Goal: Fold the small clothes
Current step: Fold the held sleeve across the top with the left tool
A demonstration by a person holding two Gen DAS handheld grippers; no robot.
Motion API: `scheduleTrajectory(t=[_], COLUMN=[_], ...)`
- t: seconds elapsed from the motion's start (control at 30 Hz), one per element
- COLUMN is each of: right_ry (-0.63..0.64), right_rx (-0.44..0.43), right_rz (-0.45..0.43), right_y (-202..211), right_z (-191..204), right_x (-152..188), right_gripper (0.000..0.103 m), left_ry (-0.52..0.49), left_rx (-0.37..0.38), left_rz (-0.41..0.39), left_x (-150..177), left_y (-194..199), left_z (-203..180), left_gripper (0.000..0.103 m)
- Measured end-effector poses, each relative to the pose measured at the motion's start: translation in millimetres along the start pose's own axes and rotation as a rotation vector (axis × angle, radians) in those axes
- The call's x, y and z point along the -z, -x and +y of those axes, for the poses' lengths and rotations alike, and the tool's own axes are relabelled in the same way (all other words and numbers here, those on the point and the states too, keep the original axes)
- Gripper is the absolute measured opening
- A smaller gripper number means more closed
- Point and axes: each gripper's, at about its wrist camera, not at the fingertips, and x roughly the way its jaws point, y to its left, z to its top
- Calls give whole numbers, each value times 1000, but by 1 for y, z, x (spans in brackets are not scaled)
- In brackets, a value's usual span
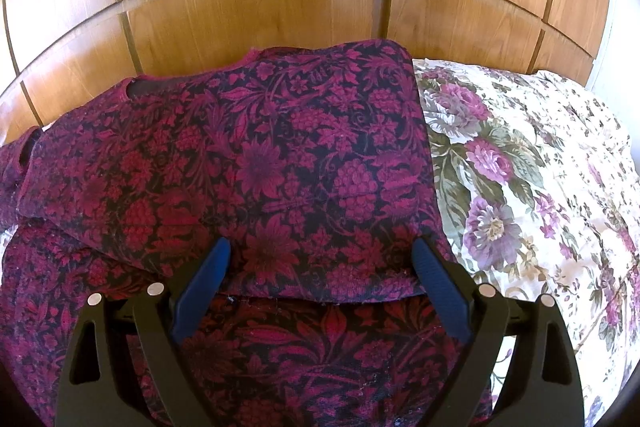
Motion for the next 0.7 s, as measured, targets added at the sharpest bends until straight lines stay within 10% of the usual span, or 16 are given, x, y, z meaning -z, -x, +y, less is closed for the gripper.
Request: scheduleTrajectory(t=[0.13, 0.27, 0.47, 0.7], right_ry=[-11, 13, 150, 193], right_rx=[22, -212, -594, -682], right_rz=[-40, -90, 68, 222], right_y=[18, 49, 41, -18], right_z=[4, 51, 176, 293], right_x=[-13, -41, -69, -95], right_gripper=[91, 90, 83, 70], left_ry=[14, -19, 6, 48], left_rx=[7, -5, -32, -3], left_rz=[-24, -5, 47, 46], left_x=[23, 54, 76, 82], left_y=[22, 27, 12, 7], left_z=[5, 9, 27, 42], left_gripper=[55, 55, 55, 55])
